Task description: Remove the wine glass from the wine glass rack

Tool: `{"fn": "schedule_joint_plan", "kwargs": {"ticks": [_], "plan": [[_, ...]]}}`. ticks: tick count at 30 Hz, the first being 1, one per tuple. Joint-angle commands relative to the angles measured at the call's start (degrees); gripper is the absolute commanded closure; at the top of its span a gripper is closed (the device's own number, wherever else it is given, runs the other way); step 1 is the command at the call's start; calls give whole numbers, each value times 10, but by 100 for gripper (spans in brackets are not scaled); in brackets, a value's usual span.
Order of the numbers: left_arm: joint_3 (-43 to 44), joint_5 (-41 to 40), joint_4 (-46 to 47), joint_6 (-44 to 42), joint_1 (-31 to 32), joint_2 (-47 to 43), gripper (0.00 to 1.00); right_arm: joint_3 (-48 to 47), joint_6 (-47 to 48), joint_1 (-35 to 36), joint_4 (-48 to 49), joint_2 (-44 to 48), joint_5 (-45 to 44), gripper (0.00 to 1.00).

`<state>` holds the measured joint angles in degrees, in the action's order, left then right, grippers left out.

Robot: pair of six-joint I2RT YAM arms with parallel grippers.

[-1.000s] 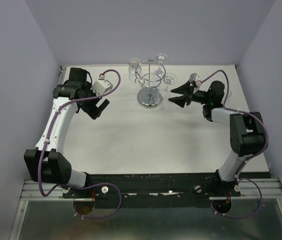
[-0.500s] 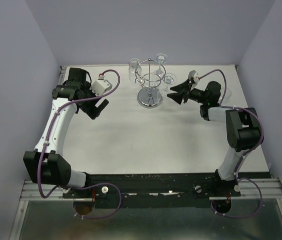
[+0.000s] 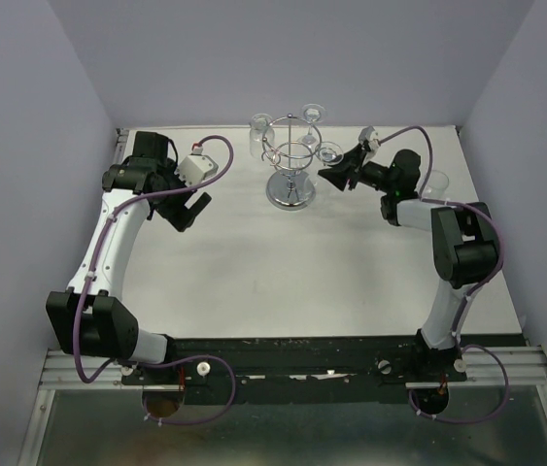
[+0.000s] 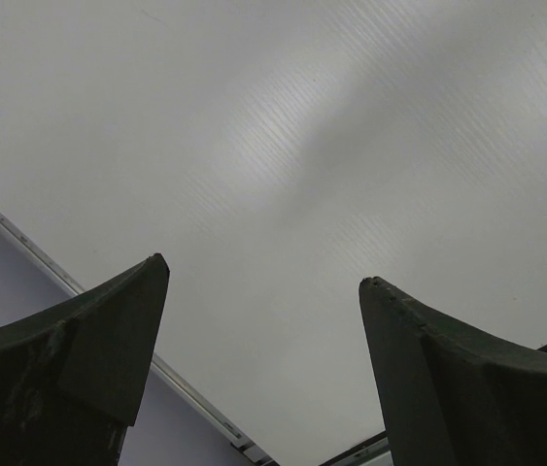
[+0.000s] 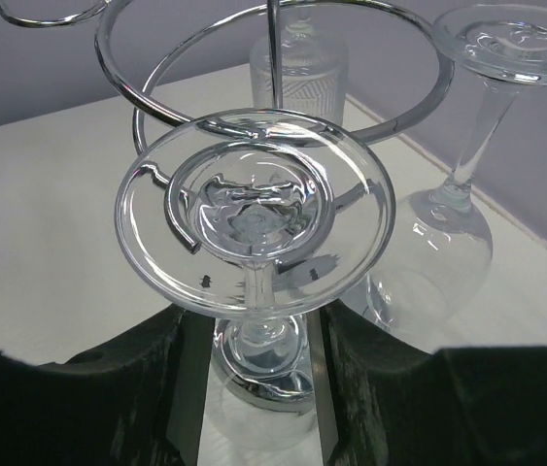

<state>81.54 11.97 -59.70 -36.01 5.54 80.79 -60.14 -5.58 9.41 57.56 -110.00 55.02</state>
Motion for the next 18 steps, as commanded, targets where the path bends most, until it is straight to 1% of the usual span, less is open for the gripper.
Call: {"fn": "schedule_joint_plan", "kwargs": {"ticks": [1,4,8,11,13,16,18], "plan": [[10,-8,-7,-2,-1,2,5,-16,4,8,-4,-11,-25,52],[4,-8,-7,-2,-1,-1,6,-15,13,11,-10,-9,-29,53],[-4,-6,-3,-2,-1,-5,6,-26,50,22,-67,-1,-57,55],[-7,-3,2,-1,-1,-3,6,-21,50,25,-66,2,-61,56],[-4,1,4,0,-1,-1,6,-20,73,26,-75,7,-66,57],[-4,2,6,1,-1,-1,6,-14,78,27,-76,10,-75,59],[-4,4,6,1,-1,-2,6,-9,76,27,-75,13,-85,63]]}}
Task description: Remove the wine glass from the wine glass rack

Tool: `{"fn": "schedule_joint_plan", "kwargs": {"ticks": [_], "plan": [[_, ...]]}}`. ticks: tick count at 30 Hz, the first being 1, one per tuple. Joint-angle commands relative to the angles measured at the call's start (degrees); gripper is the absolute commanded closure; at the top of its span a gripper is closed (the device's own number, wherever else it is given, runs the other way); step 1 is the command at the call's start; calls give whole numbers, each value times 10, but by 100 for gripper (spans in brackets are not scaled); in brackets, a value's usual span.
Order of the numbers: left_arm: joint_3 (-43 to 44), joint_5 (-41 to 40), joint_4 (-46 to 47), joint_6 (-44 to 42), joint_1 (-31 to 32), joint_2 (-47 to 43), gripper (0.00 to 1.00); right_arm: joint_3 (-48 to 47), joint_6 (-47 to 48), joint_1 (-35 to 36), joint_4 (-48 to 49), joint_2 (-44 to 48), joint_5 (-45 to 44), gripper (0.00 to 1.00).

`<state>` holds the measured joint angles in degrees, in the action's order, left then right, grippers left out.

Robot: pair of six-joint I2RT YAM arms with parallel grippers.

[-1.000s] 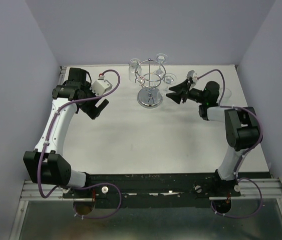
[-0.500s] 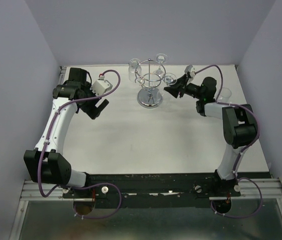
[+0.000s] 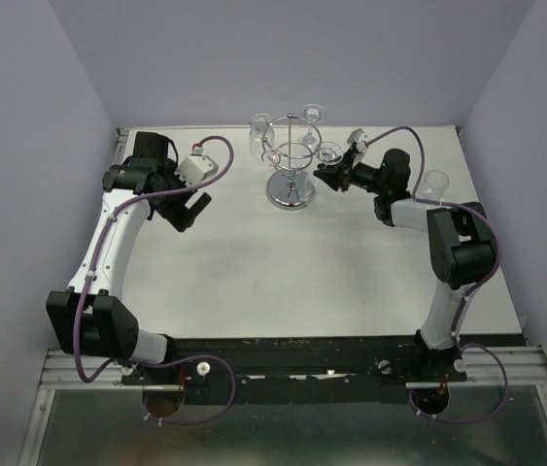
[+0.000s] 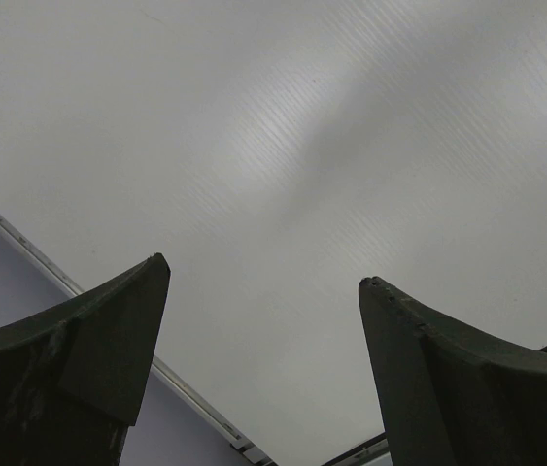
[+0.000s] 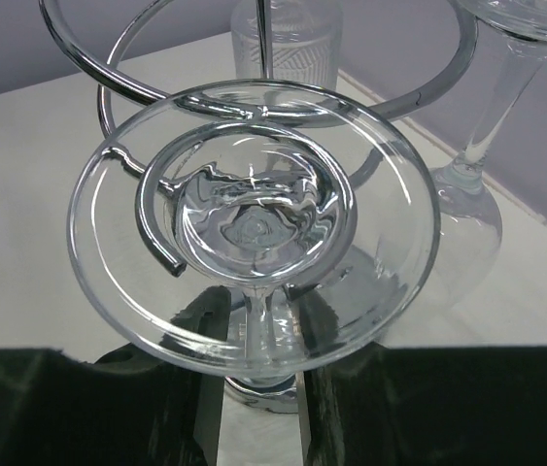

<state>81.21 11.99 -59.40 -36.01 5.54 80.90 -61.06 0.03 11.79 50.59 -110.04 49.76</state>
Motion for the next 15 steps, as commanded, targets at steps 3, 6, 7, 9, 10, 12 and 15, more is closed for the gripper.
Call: {"fn": "schedule_joint_plan", "kwargs": {"ticks": [3,6,7,9,10,12,15], "plan": [[-7,6,2,1,-1,-9,6,8,17,3,-3,18,-36,71],[-11,6,2,1,1,-14,6,16,14,3,-1,26,-41,82],[-14,6,3,1,2,-14,6,19,10,3,-2,29,-41,89],[-16,5,9,4,3,-15,6,26,5,3,-3,38,-41,94],[-18,7,11,5,3,-14,6,28,2,3,-4,44,-43,96],[-20,15,18,9,4,-13,6,31,3,4,-13,59,-56,99],[-25,36,37,16,4,-9,6,29,4,4,-36,88,-70,99]]}}
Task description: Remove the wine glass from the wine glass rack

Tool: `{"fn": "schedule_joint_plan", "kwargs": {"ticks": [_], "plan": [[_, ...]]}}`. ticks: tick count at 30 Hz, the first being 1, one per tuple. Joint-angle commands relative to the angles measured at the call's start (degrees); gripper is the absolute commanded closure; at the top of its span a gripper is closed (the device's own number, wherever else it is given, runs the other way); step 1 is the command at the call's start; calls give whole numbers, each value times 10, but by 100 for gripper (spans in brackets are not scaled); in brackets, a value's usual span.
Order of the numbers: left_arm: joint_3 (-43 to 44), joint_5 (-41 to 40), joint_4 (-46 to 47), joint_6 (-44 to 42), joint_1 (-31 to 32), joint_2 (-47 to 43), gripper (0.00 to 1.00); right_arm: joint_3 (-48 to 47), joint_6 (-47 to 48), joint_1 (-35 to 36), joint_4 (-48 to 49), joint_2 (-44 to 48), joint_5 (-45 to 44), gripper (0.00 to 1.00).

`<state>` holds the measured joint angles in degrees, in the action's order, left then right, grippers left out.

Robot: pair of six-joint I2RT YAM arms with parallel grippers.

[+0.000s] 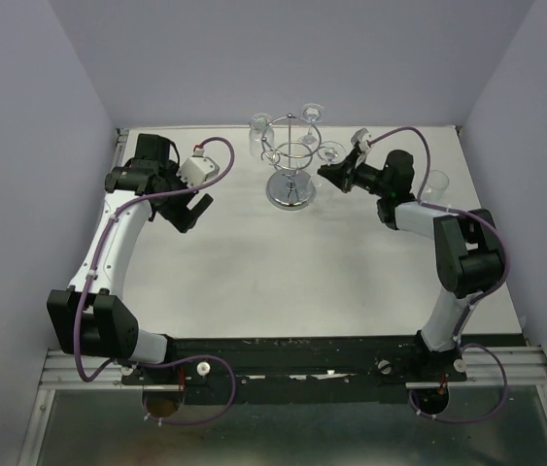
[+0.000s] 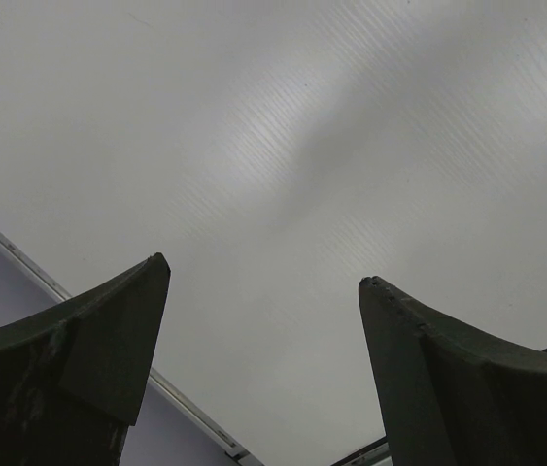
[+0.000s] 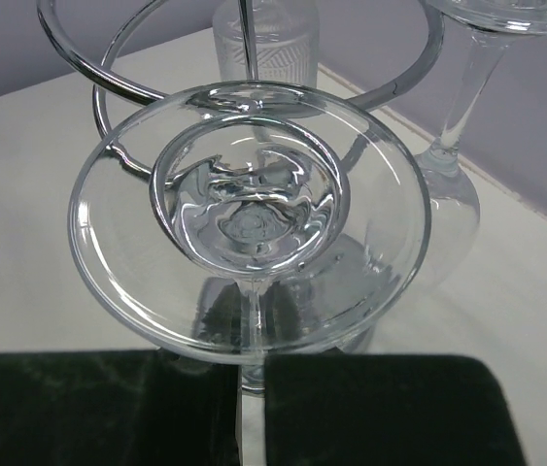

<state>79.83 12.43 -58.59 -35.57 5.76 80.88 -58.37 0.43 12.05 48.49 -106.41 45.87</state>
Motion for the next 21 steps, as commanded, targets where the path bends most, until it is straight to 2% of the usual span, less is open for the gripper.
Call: {"fn": "schedule_joint_plan", "kwargs": {"ticks": [1,8,21], "plan": [[-13,38,36,17,1,-9,6,0,0,2,-21,60,-31,99],[-10,119,72,69,8,-1,7,-14,21,2,-84,92,-44,99],[5,142,128,96,36,-6,6,12,62,2,-182,167,-69,99]]}}
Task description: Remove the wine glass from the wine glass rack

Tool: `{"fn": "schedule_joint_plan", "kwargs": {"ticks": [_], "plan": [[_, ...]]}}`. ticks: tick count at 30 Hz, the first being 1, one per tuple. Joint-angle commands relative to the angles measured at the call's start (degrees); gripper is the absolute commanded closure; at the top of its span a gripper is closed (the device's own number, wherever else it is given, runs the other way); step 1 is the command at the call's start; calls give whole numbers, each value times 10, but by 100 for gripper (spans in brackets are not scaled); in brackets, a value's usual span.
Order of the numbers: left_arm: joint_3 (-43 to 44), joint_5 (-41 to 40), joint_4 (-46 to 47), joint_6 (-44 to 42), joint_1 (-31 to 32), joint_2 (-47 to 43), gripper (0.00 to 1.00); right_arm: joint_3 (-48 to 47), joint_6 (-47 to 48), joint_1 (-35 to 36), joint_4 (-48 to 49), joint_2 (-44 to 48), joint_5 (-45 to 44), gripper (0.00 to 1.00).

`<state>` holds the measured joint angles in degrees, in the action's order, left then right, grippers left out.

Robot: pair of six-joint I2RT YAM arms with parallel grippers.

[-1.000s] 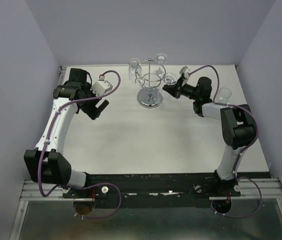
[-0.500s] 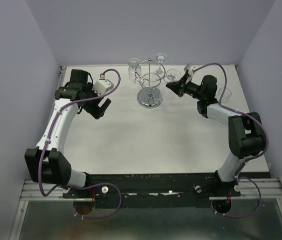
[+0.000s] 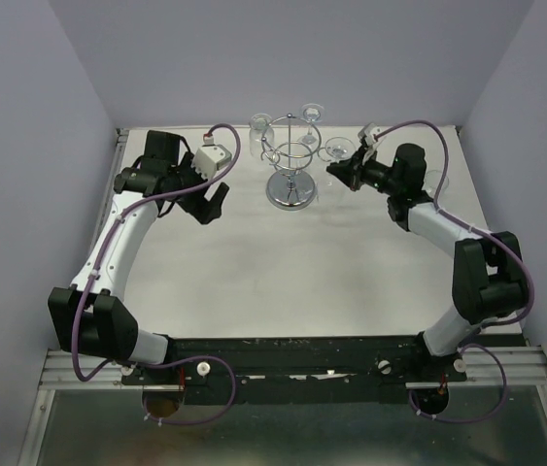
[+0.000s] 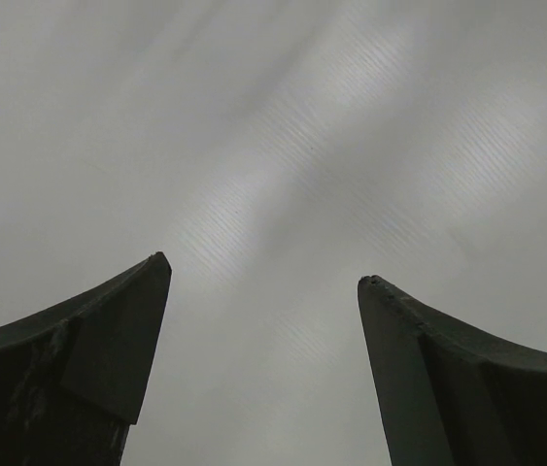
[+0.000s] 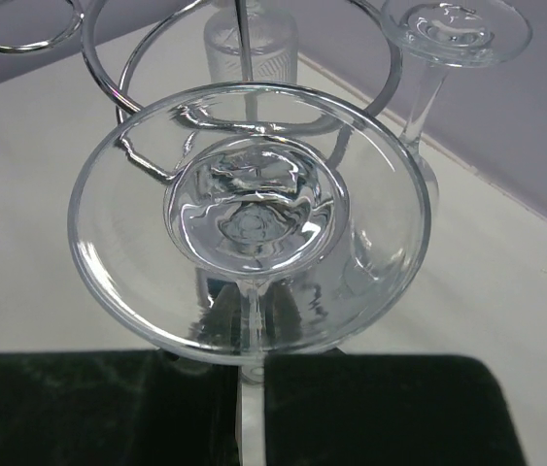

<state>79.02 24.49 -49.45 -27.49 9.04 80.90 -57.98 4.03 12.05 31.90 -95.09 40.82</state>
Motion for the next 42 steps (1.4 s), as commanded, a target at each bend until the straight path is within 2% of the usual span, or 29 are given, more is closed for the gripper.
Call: {"fn": "schedule_joint_plan", "kwargs": {"ticks": [1,6,12,16,18,20,24,26,28,31,34,36,40,42], "plan": [[13,13,41,14,5,-7,6,12,31,2,-27,62,-24,99],[3,-24,95,4,24,-35,4,29,45,2,-98,111,-43,99],[10,-95,167,-25,99,-74,2,42,68,2,-164,192,-46,99],[37,-150,184,-7,140,-79,1,31,70,2,-191,242,-40,99],[49,-202,197,19,157,-75,1,4,68,2,-227,253,-33,99],[52,-288,229,56,178,-66,1,-35,52,2,-268,248,-25,99],[89,-355,245,81,192,-36,1,-128,-3,1,-355,216,10,99],[107,-346,247,71,194,-26,1,-195,-38,1,-409,181,30,99],[105,-342,268,21,209,-31,1,-257,-95,2,-459,143,64,99],[40,-279,332,-84,226,-75,4,-320,-178,2,-482,99,110,99],[1,-178,355,-152,236,-118,10,-340,-262,2,-479,69,144,99],[-21,-133,346,-183,244,-137,12,-339,-269,2,-478,65,142,99],[-95,-110,378,-214,273,-174,11,-341,-291,2,-477,61,144,99],[-123,-134,402,-237,300,-180,11,-338,-341,2,-475,61,139,99]]}}
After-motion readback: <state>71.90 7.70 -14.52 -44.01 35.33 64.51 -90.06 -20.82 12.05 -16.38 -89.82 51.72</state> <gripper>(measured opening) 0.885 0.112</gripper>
